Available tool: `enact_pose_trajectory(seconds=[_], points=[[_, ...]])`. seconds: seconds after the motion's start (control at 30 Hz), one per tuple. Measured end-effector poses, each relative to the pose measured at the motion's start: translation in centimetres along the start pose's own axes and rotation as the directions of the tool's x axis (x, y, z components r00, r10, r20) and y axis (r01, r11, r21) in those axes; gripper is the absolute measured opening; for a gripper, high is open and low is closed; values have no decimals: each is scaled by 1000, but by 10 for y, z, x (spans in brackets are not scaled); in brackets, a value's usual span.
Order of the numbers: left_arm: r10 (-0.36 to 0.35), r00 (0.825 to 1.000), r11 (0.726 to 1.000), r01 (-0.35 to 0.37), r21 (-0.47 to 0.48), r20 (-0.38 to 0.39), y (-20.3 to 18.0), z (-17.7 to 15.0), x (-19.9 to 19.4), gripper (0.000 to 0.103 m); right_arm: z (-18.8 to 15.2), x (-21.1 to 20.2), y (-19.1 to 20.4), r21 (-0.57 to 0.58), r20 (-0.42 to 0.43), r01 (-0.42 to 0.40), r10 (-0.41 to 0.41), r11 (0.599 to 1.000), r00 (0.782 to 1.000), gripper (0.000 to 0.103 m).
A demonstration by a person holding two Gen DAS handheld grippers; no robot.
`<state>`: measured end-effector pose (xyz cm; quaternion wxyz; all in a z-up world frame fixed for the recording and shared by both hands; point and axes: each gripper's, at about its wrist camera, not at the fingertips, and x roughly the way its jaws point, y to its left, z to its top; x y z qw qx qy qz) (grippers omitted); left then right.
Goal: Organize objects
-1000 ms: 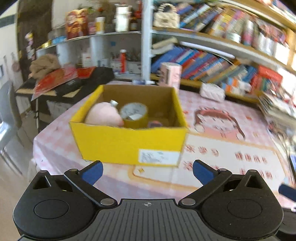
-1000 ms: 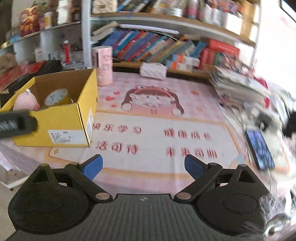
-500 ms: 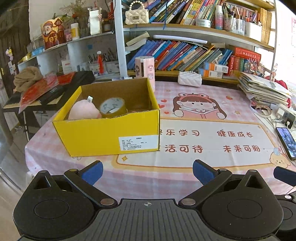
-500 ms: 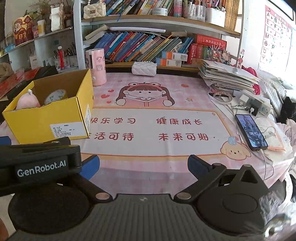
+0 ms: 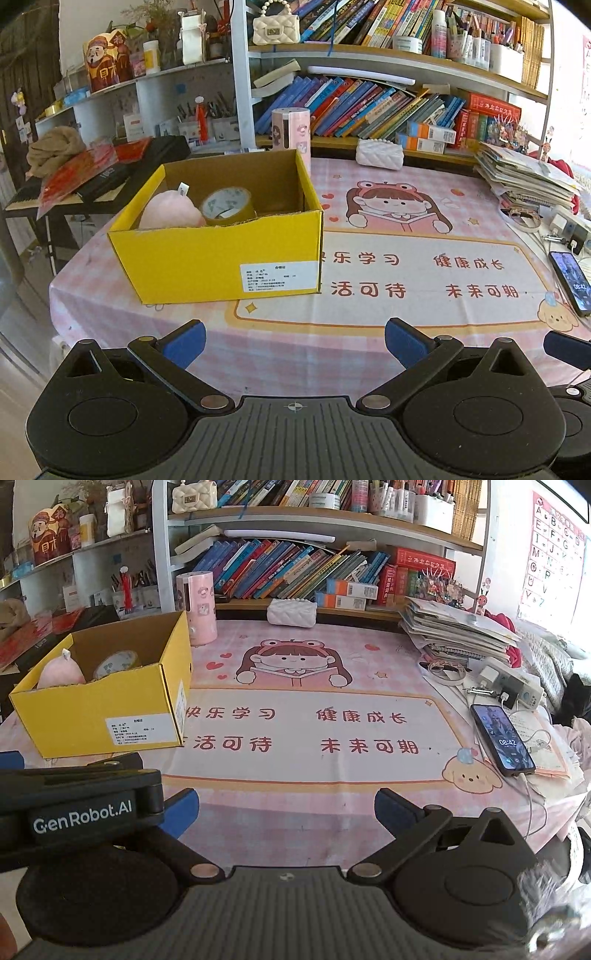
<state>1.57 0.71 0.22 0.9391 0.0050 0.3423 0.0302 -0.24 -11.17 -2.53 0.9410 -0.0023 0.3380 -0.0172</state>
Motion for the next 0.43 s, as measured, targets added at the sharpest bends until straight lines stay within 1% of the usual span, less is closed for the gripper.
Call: enact_pose_trajectory(seconds=[0.17,0.3,0.43], points=[[-4,1000,1000,4,-5,-4,1,-1,2,103,0,0,1,-2,-1,-1,1,1000,1000,103],[10,1000,1000,-10,1,-6,2,0,3,103,0,2,5,-9,-7,-5,5,1000,1000,103],[8,1000,1000,-8,0,-12,3,1,5,103,1,4,7,-13,-9,-7,7,1000,1000,103]])
